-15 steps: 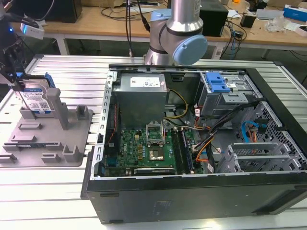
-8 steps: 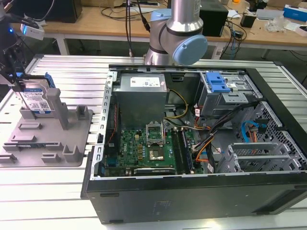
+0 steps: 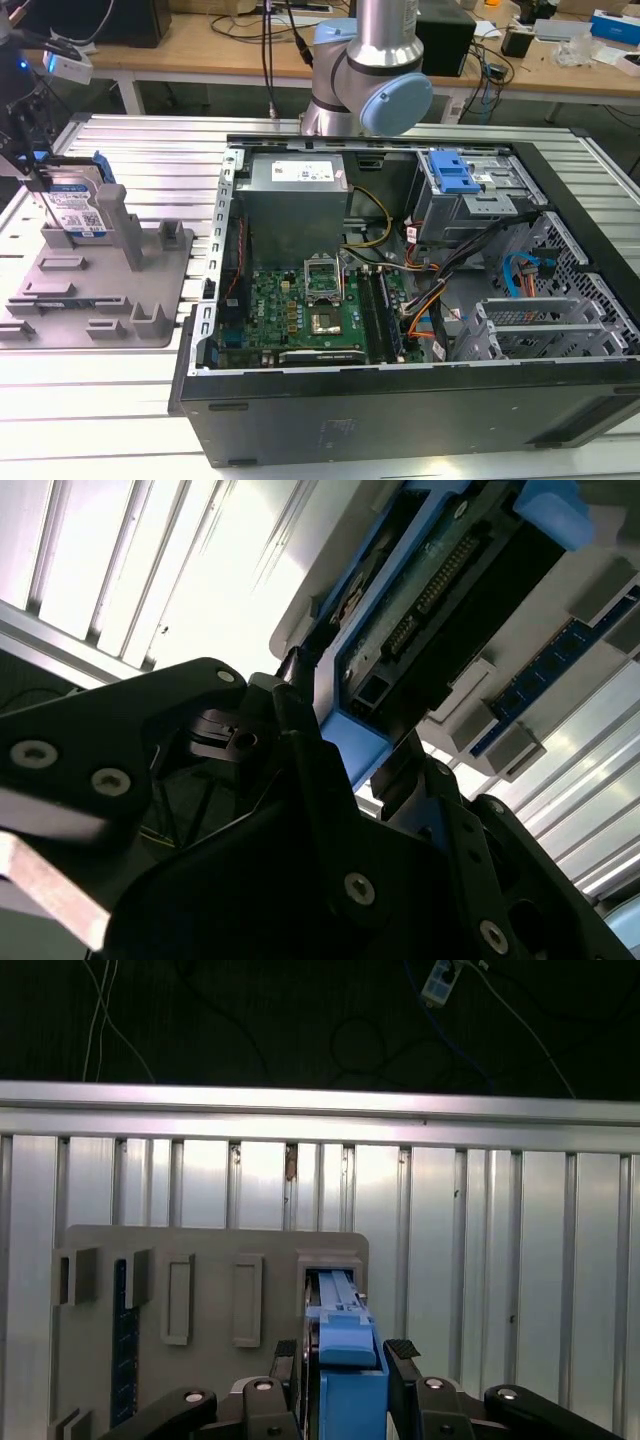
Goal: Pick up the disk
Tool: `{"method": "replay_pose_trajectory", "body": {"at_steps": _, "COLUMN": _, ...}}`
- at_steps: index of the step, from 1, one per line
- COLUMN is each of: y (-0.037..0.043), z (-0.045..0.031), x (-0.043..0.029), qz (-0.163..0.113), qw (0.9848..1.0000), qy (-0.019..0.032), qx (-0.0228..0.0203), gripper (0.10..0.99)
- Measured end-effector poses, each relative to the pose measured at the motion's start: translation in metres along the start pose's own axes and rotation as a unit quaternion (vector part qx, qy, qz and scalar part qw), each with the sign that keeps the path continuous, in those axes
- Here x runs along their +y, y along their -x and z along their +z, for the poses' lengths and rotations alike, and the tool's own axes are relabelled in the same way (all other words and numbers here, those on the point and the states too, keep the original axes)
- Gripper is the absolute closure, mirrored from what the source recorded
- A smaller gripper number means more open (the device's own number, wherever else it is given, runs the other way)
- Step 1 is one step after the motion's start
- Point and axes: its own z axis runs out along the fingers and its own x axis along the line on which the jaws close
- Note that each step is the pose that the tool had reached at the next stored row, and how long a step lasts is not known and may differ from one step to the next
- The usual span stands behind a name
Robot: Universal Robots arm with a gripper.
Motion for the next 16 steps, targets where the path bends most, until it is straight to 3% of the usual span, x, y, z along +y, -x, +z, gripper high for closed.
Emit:
{"method": "replay_pose_trajectory", "body": {"at_steps": 4, "y": 0.0, "z": 0.0005, "x": 0.0005, "qz": 0.0, "qw": 1.0, "qy": 0.0001, "qx": 0.0001, "gripper": 0.631}}
{"method": "replay_pose_trajectory", "body": {"at_steps": 5, "y": 0.0, "z": 0.0006, "x": 0.0006, "qz": 0.0, "qw": 1.0, "qy": 0.0001, "qx": 0.0001, "gripper": 0.702}}
{"method": "replay_pose_trajectory", "body": {"at_steps": 12, "y": -0.0008, "z": 0.0013, "x": 0.0006, "qz": 0.0, "qw": 1.0, "qy": 0.0, "qx": 0.0, "gripper": 0.702}}
{"method": "replay_pose_trajectory", "body": {"at_steps": 16, "y": -0.0013, "z": -0.0038, "x": 0.0008, "qz": 0.0, "qw": 1.0, "qy": 0.0, "qx": -0.0001, "gripper": 0.702}}
